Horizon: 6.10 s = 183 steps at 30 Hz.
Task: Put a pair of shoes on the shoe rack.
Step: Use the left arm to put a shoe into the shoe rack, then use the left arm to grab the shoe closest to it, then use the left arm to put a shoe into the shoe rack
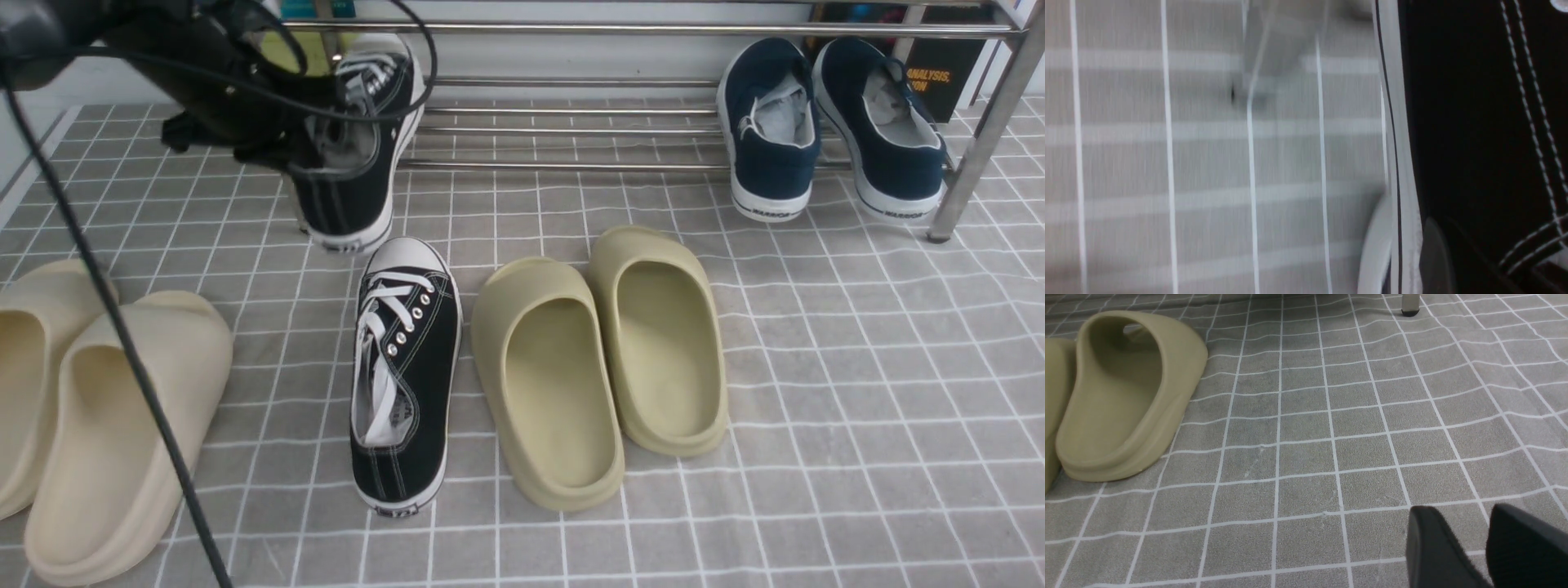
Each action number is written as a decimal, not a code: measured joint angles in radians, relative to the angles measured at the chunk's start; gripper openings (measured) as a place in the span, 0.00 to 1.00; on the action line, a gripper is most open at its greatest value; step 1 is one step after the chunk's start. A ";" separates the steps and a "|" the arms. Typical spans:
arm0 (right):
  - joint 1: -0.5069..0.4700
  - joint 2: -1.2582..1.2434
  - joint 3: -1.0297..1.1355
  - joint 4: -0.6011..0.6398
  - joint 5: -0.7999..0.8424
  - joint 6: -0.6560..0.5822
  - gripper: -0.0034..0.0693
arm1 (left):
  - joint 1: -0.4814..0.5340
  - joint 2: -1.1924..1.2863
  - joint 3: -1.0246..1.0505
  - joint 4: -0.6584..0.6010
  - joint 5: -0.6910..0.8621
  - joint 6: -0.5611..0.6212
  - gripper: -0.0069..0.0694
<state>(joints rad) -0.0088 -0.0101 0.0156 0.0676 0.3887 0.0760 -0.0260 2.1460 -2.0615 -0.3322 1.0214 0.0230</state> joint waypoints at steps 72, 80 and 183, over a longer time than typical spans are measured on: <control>0.000 0.000 0.000 -0.001 0.000 -0.001 0.38 | -0.195 0.121 -0.252 0.392 -0.070 -0.337 0.54; 0.000 0.000 0.000 -0.001 0.000 -0.001 0.38 | -0.195 0.121 -0.252 0.436 0.064 -0.387 0.54; 0.000 0.000 0.000 -0.002 0.000 -0.001 0.38 | -0.307 -0.494 0.807 0.350 -0.204 -0.513 0.17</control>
<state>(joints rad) -0.0088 -0.0101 0.0156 0.0657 0.3887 0.0752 -0.3333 1.6520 -1.2541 0.0175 0.8172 -0.4902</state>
